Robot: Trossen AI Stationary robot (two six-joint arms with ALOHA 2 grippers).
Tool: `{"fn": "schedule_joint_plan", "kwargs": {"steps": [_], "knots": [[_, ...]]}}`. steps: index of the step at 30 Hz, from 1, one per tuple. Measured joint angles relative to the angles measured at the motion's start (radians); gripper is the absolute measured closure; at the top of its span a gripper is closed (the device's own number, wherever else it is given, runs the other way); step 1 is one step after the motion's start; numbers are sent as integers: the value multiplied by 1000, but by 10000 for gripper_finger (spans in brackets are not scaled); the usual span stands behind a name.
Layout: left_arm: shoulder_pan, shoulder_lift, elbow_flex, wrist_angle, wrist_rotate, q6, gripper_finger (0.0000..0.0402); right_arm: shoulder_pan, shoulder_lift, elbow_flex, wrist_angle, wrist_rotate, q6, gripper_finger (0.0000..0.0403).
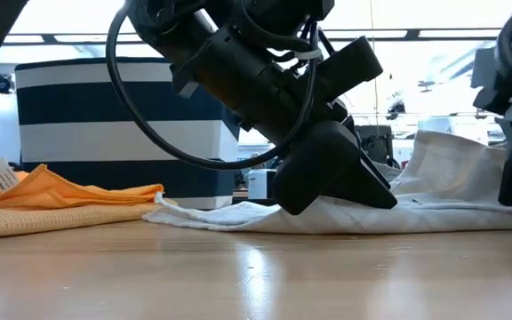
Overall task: Fold towel
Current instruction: Fold the white patterned kitchen towel
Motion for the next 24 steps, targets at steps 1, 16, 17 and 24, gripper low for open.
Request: {"fn": "schedule_joint_plan", "kwargs": {"steps": [1,16,17,24], "knots": [[0,0,0,0,1,0,261,-4,0,-5,-2,-4,3,270],[-5,-103,0,-126,-5,15,234,-33,-17,1,0,-76,8,382],[-8,-118,0,-163,-16,14,233,-33,-21,2,-1,-82,8,389],[-39,-211,-2,-391,-71,-44,238,-33,-44,42,-5,-89,-13,391]]}}
